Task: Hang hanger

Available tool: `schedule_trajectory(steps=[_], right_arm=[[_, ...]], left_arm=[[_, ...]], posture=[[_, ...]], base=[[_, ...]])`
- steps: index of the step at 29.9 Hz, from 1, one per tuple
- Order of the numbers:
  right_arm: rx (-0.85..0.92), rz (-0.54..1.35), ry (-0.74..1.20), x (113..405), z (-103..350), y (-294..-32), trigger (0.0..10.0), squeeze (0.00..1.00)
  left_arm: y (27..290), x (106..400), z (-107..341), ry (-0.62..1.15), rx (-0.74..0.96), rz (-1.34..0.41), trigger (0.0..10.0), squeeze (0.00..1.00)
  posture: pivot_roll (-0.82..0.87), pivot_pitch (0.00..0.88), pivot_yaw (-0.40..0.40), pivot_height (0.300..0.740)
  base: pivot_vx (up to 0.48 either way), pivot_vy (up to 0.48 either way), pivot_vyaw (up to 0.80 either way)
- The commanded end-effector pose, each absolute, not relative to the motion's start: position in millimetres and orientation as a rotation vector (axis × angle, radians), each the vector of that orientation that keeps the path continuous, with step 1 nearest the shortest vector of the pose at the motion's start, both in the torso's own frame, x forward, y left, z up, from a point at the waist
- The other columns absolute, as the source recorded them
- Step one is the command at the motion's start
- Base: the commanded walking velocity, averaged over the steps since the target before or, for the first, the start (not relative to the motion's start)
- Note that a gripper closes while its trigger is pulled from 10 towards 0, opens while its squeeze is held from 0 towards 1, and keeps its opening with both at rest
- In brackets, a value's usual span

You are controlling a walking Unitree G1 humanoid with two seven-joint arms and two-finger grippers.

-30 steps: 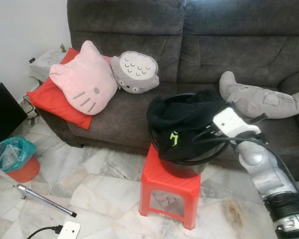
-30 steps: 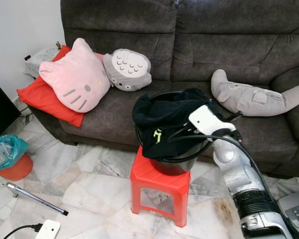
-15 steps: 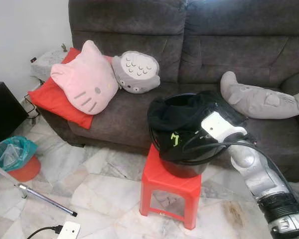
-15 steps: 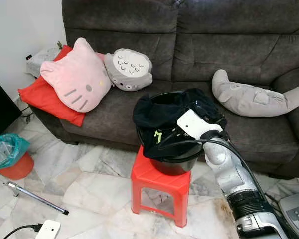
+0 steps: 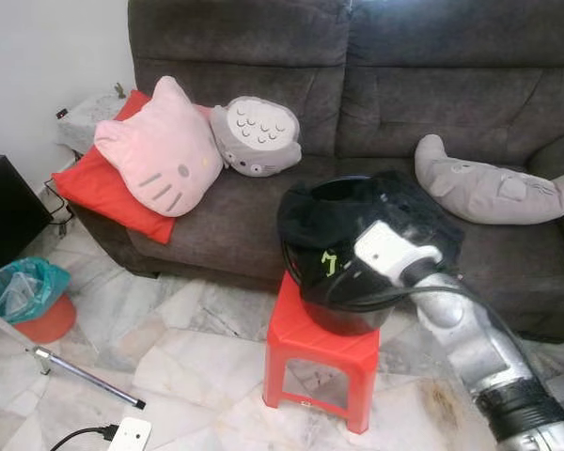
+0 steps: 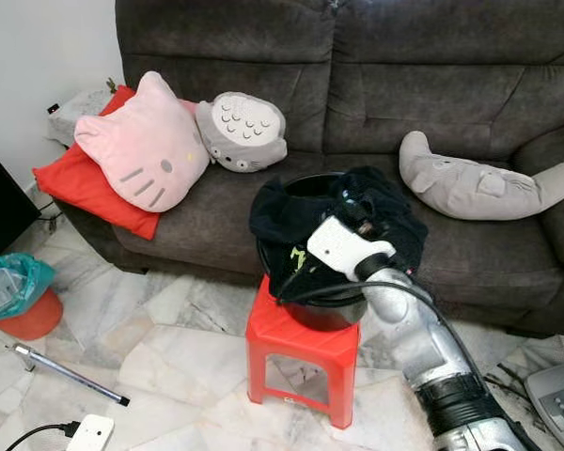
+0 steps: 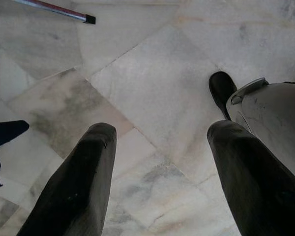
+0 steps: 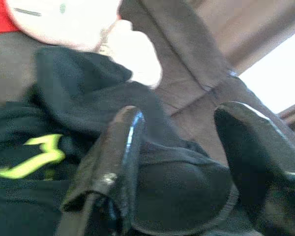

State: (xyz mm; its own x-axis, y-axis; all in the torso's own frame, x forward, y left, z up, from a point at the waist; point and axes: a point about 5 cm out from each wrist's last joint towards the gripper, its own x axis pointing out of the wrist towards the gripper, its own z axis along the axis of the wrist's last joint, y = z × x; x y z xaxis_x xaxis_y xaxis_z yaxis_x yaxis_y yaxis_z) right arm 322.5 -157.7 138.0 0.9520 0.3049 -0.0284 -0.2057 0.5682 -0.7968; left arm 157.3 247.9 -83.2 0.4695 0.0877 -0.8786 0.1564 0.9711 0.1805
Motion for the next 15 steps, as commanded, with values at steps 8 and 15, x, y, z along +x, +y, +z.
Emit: schedule_trajectory(steps=[8, 15], right_arm=[[-0.94, 0.275, -0.124, 312, 143, -154, 10.0, 0.83], [-0.995, 0.165, -0.049, 285, 137, -152, 10.0, 0.0]], left_arm=[[254, 155, -83, 1.093, 0.262, -0.028, 10.0, 0.0], [255, 154, -83, 1.097, 0.272, -0.032, 10.0, 0.0]], posture=[[-0.18, 0.0, 0.088, 0.74], [-0.2, 0.0, 0.089, 0.74]], base=[[0.0, 0.0, 0.0], [0.0, 0.0, 0.0]])
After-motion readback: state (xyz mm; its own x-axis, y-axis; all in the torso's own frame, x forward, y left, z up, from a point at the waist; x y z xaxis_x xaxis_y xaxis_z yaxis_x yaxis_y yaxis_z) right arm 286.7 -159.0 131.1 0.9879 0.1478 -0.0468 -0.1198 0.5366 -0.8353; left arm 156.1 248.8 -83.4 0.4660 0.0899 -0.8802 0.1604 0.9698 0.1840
